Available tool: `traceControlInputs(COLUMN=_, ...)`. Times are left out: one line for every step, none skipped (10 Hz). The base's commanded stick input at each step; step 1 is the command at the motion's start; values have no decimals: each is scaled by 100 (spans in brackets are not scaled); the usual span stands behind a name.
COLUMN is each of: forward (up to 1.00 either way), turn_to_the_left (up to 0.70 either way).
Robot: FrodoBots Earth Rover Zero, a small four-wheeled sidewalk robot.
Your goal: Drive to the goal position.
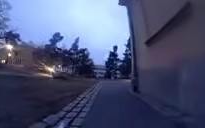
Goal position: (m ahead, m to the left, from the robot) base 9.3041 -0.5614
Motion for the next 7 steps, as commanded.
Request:
traceControlInputs(forward=50, turn_to_the_left=-50)
traceControlInputs(forward=50, turn_to_the_left=-50)
traceControlInputs(forward=50, turn_to_the_left=-50)
traceControlInputs(forward=50, turn_to_the_left=-50)
traceControlInputs(forward=50, turn_to_the_left=-50)
traceControlInputs(forward=50, turn_to_the_left=-50)
traceControlInputs(forward=50, turn_to_the_left=-50)
